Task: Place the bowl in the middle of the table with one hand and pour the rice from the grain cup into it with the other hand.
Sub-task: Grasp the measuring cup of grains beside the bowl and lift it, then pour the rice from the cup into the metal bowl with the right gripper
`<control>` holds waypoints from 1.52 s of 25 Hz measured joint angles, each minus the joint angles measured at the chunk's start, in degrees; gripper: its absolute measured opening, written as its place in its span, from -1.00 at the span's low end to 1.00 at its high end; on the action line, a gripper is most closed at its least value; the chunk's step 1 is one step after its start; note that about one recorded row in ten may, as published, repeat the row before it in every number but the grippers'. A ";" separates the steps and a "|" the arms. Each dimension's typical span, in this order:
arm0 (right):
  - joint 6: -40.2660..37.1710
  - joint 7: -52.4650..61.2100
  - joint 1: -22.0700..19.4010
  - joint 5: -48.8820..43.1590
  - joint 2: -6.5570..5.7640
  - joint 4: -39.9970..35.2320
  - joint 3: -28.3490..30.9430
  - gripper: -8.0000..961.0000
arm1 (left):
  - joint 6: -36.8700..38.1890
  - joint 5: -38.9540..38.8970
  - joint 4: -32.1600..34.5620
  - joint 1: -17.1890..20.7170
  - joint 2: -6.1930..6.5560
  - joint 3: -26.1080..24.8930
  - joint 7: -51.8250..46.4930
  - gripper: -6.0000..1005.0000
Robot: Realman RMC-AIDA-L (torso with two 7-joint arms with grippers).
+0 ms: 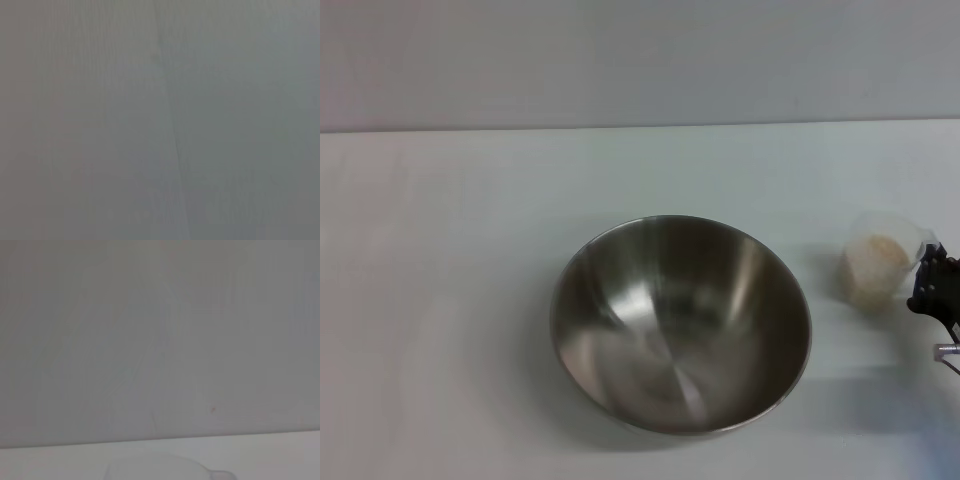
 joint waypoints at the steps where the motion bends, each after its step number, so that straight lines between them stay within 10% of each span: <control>1: 0.16 -0.03 -0.01 0.00 0.02 -0.04 0.06 -0.85 | 0.00 0.00 0.03 0.02 0.00 0.00 0.00 0.56; 24: -24.85 2.00 -1.81 -1.69 -0.72 -0.80 -5.99 -0.97 | -0.02 0.00 0.72 0.54 0.00 0.00 0.04 0.56; 38: -20.62 1.60 6.25 -6.87 -0.69 -9.01 -9.41 -0.97 | -0.75 0.00 0.81 0.58 0.00 0.00 -0.03 0.56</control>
